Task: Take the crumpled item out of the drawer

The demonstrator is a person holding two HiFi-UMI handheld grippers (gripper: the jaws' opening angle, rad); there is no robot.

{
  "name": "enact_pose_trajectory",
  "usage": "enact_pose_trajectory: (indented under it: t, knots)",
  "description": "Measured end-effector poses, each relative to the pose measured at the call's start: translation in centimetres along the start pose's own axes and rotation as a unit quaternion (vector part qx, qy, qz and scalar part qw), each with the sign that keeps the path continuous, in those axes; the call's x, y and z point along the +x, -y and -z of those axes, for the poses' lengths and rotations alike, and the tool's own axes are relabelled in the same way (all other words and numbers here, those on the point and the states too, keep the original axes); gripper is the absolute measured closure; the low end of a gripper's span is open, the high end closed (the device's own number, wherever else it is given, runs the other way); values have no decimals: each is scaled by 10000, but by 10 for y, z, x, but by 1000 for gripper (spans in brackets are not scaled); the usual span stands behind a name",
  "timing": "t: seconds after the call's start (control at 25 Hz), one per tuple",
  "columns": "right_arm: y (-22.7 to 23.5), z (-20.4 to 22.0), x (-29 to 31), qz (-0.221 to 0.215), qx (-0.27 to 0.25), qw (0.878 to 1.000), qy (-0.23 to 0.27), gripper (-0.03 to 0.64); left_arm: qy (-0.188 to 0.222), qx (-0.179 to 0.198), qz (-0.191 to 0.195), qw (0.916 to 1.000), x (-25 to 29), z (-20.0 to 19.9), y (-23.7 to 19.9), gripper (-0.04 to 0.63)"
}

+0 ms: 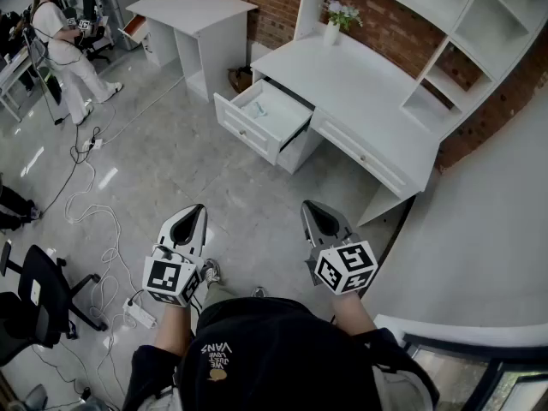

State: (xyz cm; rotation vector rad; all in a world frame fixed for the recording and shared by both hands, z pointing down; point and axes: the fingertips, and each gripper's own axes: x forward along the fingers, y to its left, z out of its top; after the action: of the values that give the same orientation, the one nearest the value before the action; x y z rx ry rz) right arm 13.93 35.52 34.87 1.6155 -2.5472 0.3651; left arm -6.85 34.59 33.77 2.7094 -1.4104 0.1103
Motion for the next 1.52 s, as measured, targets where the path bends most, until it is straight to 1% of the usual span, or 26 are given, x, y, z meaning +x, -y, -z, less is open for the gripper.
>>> enact_pose_trajectory:
  t: [0.2, 0.36, 0.52, 0.68, 0.8, 0.84, 0.96, 1.12, 1.44, 1.52]
  knots:
    - [-3, 0, 3, -29, 21, 10000, 41, 618, 2, 41, -3, 10000, -1, 1, -2, 589]
    - [3, -2, 2, -59, 160, 9997, 146, 618, 17, 25, 1, 10000, 3, 1, 0, 589]
    - [12, -4, 2, -82, 147, 9996, 236, 617, 63, -25, -17, 10000, 6, 6, 3, 588]
    - [19, -5, 11, -70, 173, 9995, 273, 617, -13, -51, 75, 10000, 16, 11, 1, 588]
    - [22, -4, 24, -114, 217, 9994, 261, 537, -75, -80, 161, 9998, 27, 17, -8, 586]
    - [24, -4, 30, -105, 222, 9994, 244, 534, -77, -94, 195, 9997, 32, 18, -12, 583]
    - [32, -5, 52, -4, 257, 9995, 202, 500, -50, -148, 318, 9994, 53, 17, -28, 521]
    - [43, -12, 95, 140, 283, 9994, 163, 474, -83, -214, 493, 9985, 88, 21, -62, 500]
    - [64, -45, 195, 467, 321, 9983, 121, 434, -141, -242, 811, 9963, 166, 3, -144, 476]
    - [68, -52, 219, 550, 337, 9978, 136, 433, -166, -227, 877, 9958, 183, 0, -165, 474]
